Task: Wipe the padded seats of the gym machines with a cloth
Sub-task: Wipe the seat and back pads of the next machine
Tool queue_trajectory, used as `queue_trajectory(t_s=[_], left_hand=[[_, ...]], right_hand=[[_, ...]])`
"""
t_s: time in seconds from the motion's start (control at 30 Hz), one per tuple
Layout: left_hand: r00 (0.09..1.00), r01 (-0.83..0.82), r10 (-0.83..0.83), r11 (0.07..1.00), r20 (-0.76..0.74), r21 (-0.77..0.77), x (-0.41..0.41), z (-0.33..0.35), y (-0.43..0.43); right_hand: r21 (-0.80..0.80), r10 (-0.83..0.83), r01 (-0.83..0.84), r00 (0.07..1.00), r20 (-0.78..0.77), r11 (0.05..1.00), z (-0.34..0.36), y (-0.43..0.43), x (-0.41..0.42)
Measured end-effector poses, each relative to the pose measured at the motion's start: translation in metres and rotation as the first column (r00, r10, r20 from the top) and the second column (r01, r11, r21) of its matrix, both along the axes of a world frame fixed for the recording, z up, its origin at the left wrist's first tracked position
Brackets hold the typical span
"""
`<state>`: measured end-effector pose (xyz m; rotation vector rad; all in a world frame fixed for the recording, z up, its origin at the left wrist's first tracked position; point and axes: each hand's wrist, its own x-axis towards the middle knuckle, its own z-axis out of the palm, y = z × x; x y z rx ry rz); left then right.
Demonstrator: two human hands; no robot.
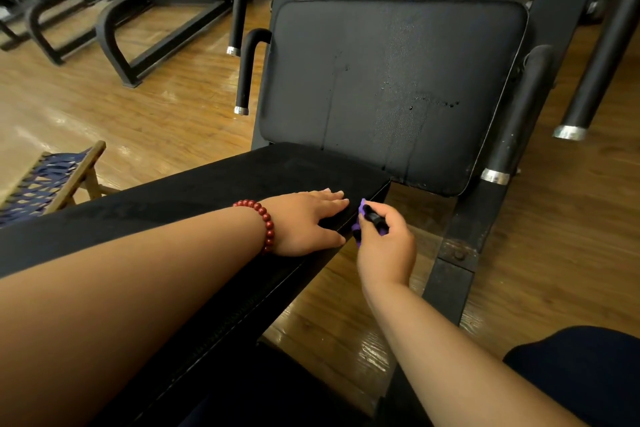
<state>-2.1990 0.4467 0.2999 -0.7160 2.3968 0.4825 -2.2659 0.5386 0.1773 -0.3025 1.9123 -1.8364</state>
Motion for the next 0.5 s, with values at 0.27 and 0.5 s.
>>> queue_trajectory(t_s=[0.27,0.5], left_hand=[[0.999,0.006,-0.006,1.000,0.053,0.007,-0.002,0.002,0.002],[0.997,0.006,-0.007,1.000,0.070,0.008,-0.026,-0.008,-0.008]], right_hand=[[0.104,-0.027,0.027,1.000,0.005,0.994,-0.002,-0.013,-0.021],[0.054,-0.007,0.009,0.999,-0.034,0.998,-0.013,-0.014,-0.020]])
